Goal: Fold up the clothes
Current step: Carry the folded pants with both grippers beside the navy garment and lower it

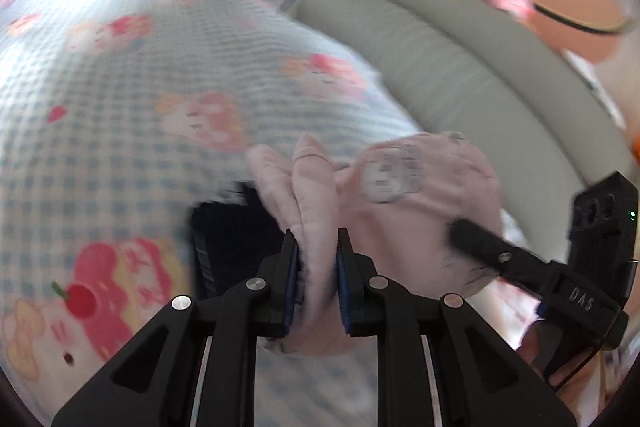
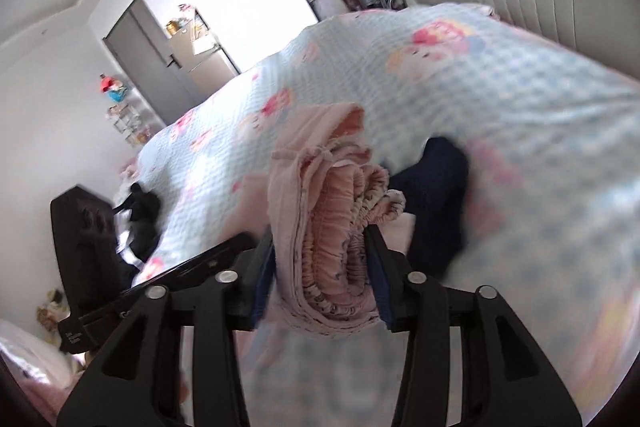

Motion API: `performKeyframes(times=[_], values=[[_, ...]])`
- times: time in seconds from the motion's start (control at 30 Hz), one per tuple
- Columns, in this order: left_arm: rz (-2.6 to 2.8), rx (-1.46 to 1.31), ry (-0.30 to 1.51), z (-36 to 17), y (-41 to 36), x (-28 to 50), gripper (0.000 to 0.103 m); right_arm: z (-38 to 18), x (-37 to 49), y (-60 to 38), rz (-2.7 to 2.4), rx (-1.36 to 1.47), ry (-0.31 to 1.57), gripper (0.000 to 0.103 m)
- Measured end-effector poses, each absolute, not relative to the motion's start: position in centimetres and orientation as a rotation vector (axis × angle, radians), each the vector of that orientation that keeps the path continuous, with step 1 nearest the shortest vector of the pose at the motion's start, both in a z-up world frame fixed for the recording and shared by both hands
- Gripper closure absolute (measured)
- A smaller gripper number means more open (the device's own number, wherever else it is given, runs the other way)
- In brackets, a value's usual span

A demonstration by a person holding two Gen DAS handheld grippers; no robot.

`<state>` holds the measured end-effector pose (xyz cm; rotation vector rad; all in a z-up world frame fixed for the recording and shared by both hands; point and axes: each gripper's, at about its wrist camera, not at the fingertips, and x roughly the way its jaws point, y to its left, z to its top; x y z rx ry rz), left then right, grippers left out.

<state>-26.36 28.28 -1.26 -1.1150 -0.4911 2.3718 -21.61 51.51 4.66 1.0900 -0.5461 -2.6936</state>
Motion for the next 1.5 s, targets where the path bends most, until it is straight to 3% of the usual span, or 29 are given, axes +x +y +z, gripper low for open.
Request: performKeyframes(times=[0.13,0.23,0.33,0.47,0.5,0.53,0.57,0.6,0.63,0.67,0.7,0.9,0.97,1.1,1.3,1.5], values=[[2.377,-1.271,-0.552,-5.5,26.8,-28.4,0.080,1.7,-24.4,53.6,-2.821,1.282,-0.464,0.055],[2.424,-1.081,-0.545,-3.8,26.0,-27.0,0.079,2.8,-22.6,53.7,-2.855,1.148,-0.487,0.056],[2.375,-0.909,-0.427,-1.6,27.5,-26.6,0.070,2.9,-22.8,51.7,-2.759,1.123,-0.459,0.061],[2.358,-1.054,-0.272,-2.9,29.9,-28.7,0.070,1.3,-24.0,49.4,-2.761,1.226,-0.353,0.065],[2.356,-1.083,-0.304,-3.3,29.5,-29.0,0.069,0.8,-24.0,49.6,-2.788,1.249,-0.359,0.063],[2.354,-1.095,-0.347,-3.6,29.0,-29.2,0.059,0.4,-23.9,50.0,-2.795,1.253,-0.403,0.059],[2.353,-1.085,-0.401,-3.8,28.5,-29.2,0.054,-0.1,-23.9,50.4,-2.792,1.258,-0.446,0.039],[2.352,-1.086,-0.425,-4.2,28.1,-29.2,0.051,-0.7,-23.9,50.9,-2.782,1.263,-0.488,0.034],[2.356,-1.109,-0.400,-4.8,28.2,-29.5,0.051,-1.3,-24.0,51.2,-2.778,1.278,-0.508,0.035],[2.366,-1.147,-0.361,-5.4,28.6,-29.8,0.053,-1.9,-24.5,51.4,-2.772,1.303,-0.514,0.049],[2.374,-1.189,-0.328,-6.1,29.0,-30.1,0.062,-2.4,-25.1,51.6,-2.760,1.328,-0.523,0.061],[2.353,-1.233,-0.327,-6.4,28.7,-30.8,0.064,-2.5,-26.8,52.4,-2.793,1.315,-0.490,0.061],[2.352,-1.080,-0.371,-3.6,27.8,-29.2,0.064,-1.4,-25.6,52.2,-2.798,1.279,-0.578,0.061],[2.329,-0.960,-0.304,-1.2,28.9,-27.5,0.061,2.1,-22.6,49.9,-2.861,1.133,-0.486,0.062],[2.263,-1.227,-0.275,-6.7,31.7,-31.9,0.064,-1.2,-25.9,49.4,-2.853,1.331,-0.340,0.074],[2.290,-1.119,-0.287,-1.1,29.4,-29.8,0.060,1.9,-24.9,48.8,-2.870,1.281,-0.342,0.071]])
